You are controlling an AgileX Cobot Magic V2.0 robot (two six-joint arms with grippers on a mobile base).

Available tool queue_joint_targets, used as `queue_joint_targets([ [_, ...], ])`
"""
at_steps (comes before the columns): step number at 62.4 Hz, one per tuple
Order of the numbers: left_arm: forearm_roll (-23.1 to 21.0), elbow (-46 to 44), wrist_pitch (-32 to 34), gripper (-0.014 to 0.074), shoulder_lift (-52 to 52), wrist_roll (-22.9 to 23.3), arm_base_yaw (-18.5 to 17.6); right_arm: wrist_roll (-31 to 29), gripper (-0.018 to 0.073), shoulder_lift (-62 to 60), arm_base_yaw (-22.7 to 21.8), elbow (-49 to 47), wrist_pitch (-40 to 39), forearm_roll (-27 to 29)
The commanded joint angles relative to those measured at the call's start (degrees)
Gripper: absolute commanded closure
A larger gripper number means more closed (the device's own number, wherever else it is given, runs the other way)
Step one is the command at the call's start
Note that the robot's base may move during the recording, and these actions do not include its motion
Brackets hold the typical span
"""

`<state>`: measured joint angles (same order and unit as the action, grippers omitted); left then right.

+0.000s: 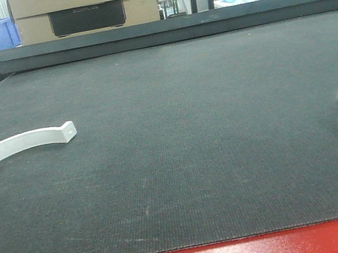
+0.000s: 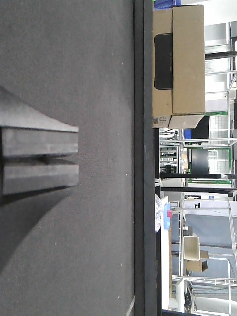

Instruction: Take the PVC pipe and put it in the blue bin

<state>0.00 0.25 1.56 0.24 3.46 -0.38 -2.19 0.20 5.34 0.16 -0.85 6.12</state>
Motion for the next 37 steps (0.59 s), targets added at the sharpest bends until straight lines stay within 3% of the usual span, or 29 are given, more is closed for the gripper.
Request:
queue_joint_targets([
  [1, -0.32, -0.25, 0.90, 0.0707, -0.24, 0.11, 0.09, -0.30, 0.0727, -0.20, 0.08, -0.16, -0.86, 0.11],
  [37, -0.32, -0.25, 0.90, 0.0707, -0.24, 0.11, 0.09, -0.30, 0.0727, -0.20, 0.08, -0.16, -0.86, 0.11],
])
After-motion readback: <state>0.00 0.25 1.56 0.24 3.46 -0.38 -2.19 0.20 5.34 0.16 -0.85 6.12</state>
